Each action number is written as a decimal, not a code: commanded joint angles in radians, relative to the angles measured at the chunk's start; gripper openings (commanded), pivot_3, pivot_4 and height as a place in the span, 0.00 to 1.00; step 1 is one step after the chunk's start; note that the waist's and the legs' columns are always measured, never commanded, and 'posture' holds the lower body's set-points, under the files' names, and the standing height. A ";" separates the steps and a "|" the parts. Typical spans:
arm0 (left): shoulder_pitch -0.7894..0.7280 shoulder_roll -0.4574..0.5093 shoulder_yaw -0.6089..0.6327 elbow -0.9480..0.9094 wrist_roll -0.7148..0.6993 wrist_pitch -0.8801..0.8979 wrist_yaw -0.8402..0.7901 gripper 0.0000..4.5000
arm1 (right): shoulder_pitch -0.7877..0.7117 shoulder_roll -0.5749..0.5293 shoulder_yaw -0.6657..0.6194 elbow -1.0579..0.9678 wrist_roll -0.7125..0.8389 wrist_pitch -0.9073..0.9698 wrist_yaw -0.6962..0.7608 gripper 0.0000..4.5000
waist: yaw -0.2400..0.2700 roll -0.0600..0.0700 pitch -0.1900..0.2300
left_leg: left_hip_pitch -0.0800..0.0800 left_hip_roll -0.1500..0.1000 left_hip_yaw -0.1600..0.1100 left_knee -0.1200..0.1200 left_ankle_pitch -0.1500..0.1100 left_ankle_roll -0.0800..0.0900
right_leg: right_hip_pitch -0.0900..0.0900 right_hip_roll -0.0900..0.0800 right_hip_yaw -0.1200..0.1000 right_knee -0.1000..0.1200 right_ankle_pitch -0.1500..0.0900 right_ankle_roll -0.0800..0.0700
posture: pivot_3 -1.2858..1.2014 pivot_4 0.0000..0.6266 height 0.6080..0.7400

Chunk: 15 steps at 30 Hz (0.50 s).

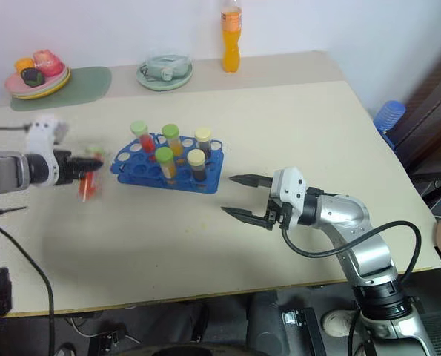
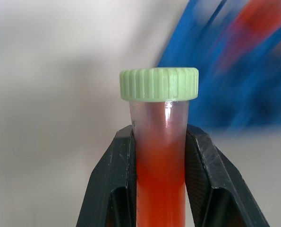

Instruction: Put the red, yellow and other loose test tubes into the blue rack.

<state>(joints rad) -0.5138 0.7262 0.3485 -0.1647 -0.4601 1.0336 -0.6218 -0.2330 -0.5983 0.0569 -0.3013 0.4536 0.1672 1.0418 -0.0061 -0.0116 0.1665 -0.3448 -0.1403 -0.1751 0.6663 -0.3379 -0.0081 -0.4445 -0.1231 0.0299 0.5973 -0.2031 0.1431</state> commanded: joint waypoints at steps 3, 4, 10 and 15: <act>0.087 -0.103 0.042 -0.144 0.037 -0.373 0.033 0.17 | -0.029 -0.006 -0.017 0.010 0.008 -0.020 0.023 0.71 | 0.000 0.001 0.000 | 0.000 0.000 0.000 0.000 0.000 0.000 | 0.000 0.000 0.000 0.000 0.000 0.000 | 0.52 0.24 1.00; 0.102 -0.126 0.039 -0.152 0.049 -0.441 0.040 0.17 | -0.031 -0.006 -0.018 0.012 0.008 -0.021 0.025 0.71 | 0.002 0.001 -0.001 | 0.000 0.000 0.001 0.000 0.000 0.000 | 0.001 0.000 0.000 0.000 0.000 0.000 | 0.52 0.24 1.00; 0.218 -0.289 -0.071 -0.100 0.154 -0.843 0.035 0.17 | -0.021 -0.025 -0.035 0.004 0.007 -0.017 0.024 0.71 | 0.020 0.001 -0.001 | 0.001 0.000 0.003 0.001 0.000 0.001 | 0.001 0.000 0.000 -0.001 0.001 -0.001 | 0.52 0.24 1.00; 0.253 -0.353 -0.143 0.024 0.254 -1.059 0.077 0.17 | 0.003 -0.040 -0.055 -0.020 0.011 -0.010 0.013 0.71 | 0.025 0.000 -0.001 | 0.001 0.000 0.003 0.002 -0.001 0.001 | 0.002 0.000 0.000 -0.001 0.001 -0.001 | 0.52 0.24 1.00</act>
<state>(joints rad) -0.2648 0.3713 0.2079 -0.1498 -0.2338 0.0507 -0.5582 -0.2336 -0.6280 0.0343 -0.2758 0.4532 0.1643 1.0608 0.0190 -0.0116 0.1655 -0.3438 -0.1401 -0.1718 0.6680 -0.3385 -0.0070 -0.4424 -0.1236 0.0299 0.5963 -0.2021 0.1420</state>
